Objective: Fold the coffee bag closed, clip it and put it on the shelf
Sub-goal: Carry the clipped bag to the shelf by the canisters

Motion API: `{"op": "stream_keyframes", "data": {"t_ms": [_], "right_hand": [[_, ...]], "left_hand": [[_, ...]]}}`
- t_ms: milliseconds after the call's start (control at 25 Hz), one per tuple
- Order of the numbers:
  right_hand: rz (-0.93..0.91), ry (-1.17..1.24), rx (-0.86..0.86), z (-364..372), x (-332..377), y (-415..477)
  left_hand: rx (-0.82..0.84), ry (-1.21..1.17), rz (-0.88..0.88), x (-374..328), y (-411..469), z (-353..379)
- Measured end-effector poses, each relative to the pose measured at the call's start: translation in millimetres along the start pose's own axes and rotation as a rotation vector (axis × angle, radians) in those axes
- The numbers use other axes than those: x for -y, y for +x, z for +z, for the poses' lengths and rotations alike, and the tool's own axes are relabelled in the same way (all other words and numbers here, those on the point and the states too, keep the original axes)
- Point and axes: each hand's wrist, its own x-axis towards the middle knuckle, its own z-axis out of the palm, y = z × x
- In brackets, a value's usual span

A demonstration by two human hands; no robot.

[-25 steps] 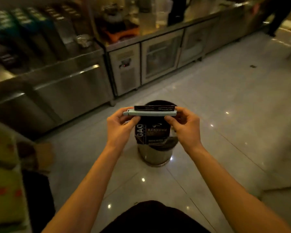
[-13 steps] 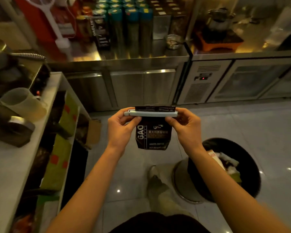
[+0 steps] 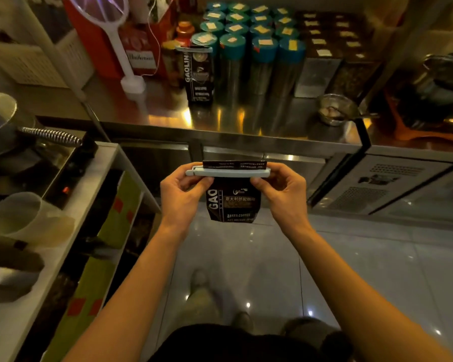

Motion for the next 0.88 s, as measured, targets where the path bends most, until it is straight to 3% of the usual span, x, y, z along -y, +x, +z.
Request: {"op": "stream_keyframes", "data": {"t_ms": [480, 720, 880], "right_hand": [[0.055, -0.029, -0.056, 119.9, -38.4, 266.3], [0.169, 0.004, -0.061, 150.6, -60.5, 365.4], [0.127, -0.027, -0.015, 156.5, -71.2, 390.2]], "left_hand": [[0.006, -0.065, -0.045, 33.1, 296.7, -19.8], [-0.042, -0.048, -0.122, 50.5, 401.1, -14.9], [-0.072, 0.021, -0.123, 63.5, 424.9, -13.2]]}}
